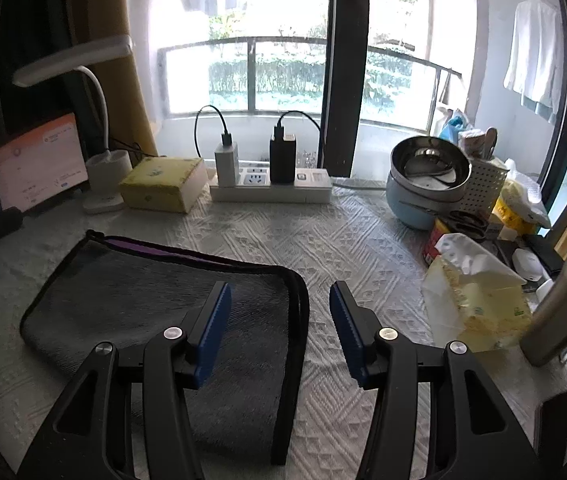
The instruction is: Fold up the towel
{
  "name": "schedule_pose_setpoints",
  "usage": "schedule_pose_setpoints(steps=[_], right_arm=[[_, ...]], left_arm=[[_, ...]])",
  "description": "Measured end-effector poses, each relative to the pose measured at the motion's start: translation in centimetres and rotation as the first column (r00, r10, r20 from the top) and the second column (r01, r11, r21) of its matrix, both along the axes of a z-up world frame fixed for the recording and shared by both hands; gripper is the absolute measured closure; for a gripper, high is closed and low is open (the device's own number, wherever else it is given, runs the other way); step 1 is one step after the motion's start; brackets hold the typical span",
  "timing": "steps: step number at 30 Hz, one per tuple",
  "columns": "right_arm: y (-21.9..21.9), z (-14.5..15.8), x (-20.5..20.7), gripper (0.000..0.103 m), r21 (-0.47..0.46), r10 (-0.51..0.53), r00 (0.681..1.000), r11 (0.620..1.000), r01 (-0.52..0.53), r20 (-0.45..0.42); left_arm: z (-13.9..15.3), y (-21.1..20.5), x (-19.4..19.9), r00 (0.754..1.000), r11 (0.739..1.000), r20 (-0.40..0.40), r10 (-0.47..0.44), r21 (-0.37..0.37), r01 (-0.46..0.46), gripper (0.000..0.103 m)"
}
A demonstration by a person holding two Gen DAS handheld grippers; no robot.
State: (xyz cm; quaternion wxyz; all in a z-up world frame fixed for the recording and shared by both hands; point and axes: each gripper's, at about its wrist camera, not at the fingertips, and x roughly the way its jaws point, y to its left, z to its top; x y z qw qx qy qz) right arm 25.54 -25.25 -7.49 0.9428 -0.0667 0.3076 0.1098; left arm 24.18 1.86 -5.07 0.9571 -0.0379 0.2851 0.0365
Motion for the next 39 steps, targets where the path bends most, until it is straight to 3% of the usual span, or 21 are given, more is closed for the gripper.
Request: schedule_pose_setpoints(steps=[16, 32, 39], right_arm=[[-0.8, 2.9, -6.7, 0.049, 0.046, -0.004, 0.997, 0.999, 0.0, 0.073], [-1.5, 3.4, -12.9, 0.049, 0.036, -0.004, 0.996, 0.999, 0.001, 0.085], [-1.5, 4.5, -15.2, 0.048, 0.051, -0.001, 0.993, 0.999, -0.005, 0.12]], left_arm=[[1.7, -0.3, -5.5, 0.999, 0.997, 0.029, -0.015, -0.081, 0.017, 0.024], [1.3, -0.3, -10.6, 1.0, 0.997, 0.005, -0.023, -0.077, 0.023, 0.024], [1.6, -1.1, -13.0, 0.999, 0.997, 0.031, -0.014, -0.069, 0.016, 0.024]])
